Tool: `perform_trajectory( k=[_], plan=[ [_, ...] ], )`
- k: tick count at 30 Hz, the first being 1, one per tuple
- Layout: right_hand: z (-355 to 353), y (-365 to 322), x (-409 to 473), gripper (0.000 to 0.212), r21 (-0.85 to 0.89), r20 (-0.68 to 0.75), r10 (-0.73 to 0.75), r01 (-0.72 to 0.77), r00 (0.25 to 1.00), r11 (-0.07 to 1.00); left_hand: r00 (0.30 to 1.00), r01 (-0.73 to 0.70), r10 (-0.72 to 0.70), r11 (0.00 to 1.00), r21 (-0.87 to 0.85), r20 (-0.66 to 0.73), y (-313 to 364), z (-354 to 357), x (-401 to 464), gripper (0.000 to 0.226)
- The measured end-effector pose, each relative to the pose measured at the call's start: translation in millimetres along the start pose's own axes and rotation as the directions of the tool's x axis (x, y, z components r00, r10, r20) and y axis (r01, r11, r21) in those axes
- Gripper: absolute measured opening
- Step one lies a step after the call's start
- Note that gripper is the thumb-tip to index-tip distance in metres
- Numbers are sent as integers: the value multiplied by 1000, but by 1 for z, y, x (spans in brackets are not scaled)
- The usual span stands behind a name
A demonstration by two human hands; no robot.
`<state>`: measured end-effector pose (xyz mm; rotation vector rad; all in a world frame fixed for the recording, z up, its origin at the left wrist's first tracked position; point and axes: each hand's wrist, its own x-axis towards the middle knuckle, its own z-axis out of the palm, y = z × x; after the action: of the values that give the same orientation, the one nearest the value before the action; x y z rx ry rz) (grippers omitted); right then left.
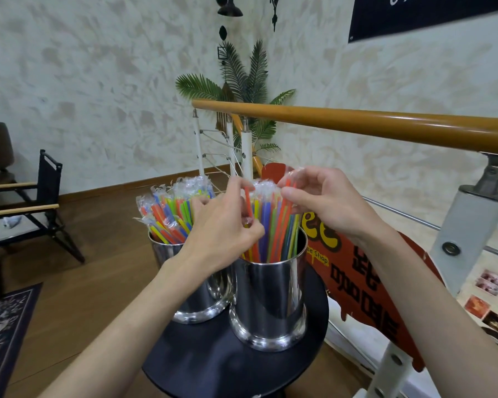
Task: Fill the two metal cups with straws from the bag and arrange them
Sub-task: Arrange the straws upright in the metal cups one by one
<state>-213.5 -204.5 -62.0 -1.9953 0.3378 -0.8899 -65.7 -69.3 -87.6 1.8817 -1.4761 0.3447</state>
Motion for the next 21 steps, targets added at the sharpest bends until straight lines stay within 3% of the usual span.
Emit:
perform_trajectory(
  k=[4, 6, 8, 11, 13, 15, 21],
  plan=[
    [0, -3, 2, 6, -55, -3, -47, 46, 999, 997, 984, -100, 149, 913, 396, -95, -3, 0, 0, 89],
    [1, -3, 2, 6, -83, 21, -44, 46, 999, 995, 980, -116, 177, 878, 464, -91, -3, -2, -1, 88],
    [4, -3, 3, 9, -91, 31, -46, 48, 998, 995, 969, -177, 241, 836, 519, -58, -3, -3, -1, 68],
    [7, -4, 4, 14, -87, 4, -63, 63, 998, 994, 965, -242, 262, 874, 421, 11, 2, -5, -2, 22],
    [9, -6, 5, 19, -57, -23, -93, 92, 995, 994, 982, -177, 150, 943, 281, 113, 5, -2, -3, 36],
    [11, -8, 4, 26, -28, -53, -144, 142, 988, 989, 975, -163, 113, 949, 270, 192, 3, 4, -2, 48],
    [21, -10, 3, 34, 13, -179, -181, 186, 967, 982, 986, -111, 83, 973, 200, 147, -3, 11, 2, 36]
  ],
)
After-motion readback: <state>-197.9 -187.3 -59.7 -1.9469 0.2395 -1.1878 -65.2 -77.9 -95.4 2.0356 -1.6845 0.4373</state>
